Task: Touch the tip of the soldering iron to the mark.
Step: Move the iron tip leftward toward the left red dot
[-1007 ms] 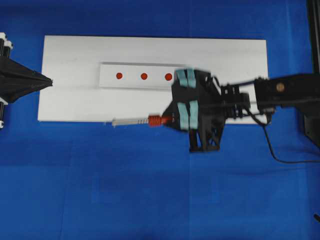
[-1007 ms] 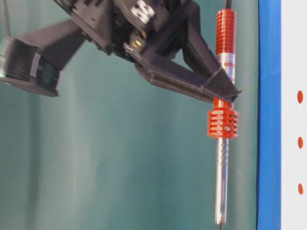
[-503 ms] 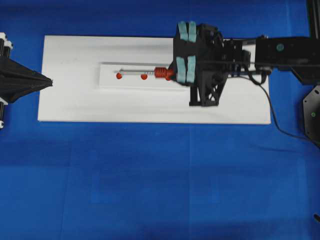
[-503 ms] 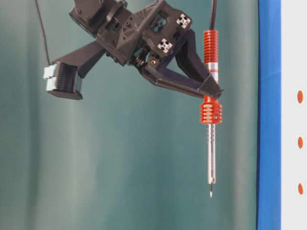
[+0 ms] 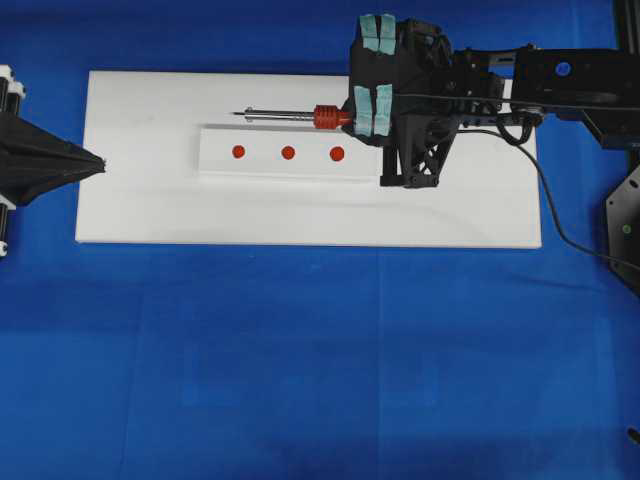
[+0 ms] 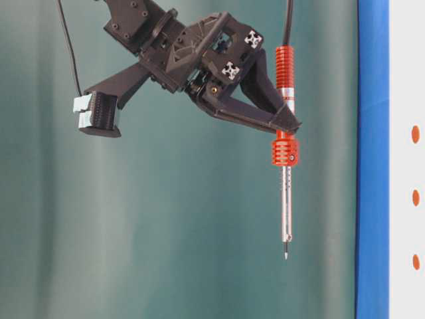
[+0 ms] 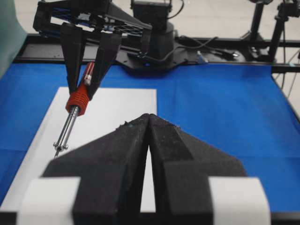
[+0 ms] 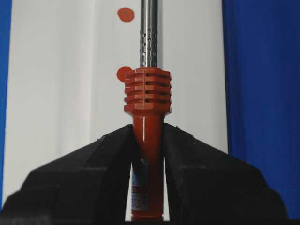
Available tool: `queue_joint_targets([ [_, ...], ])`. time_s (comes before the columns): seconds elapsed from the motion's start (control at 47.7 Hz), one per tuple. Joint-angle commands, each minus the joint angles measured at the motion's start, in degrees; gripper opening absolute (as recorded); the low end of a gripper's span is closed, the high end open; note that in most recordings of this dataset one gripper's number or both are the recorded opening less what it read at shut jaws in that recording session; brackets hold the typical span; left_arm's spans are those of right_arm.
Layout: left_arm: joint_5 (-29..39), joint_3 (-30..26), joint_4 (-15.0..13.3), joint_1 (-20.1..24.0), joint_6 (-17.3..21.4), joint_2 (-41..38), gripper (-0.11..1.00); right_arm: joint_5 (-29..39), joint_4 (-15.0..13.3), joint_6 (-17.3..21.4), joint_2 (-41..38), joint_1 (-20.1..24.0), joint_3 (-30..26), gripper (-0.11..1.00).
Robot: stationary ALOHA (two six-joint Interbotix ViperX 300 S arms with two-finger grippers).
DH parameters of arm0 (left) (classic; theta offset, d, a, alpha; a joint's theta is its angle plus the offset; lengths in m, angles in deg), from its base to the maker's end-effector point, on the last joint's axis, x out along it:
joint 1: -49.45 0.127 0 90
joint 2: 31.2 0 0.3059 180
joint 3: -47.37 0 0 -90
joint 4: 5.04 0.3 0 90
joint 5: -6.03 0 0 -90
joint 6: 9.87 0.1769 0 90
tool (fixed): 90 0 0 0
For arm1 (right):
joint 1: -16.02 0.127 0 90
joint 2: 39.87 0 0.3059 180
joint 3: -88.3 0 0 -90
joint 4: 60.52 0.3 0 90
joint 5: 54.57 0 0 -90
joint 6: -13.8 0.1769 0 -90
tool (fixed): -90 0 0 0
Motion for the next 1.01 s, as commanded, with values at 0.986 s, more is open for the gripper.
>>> queue_joint_targets([
  [0.986, -0.4, -0.5, 0.1, 0.1, 0.4, -0.2, 0.00, 12.7, 0.2, 0.1, 1.1, 0.4, -2.1, 0.06],
])
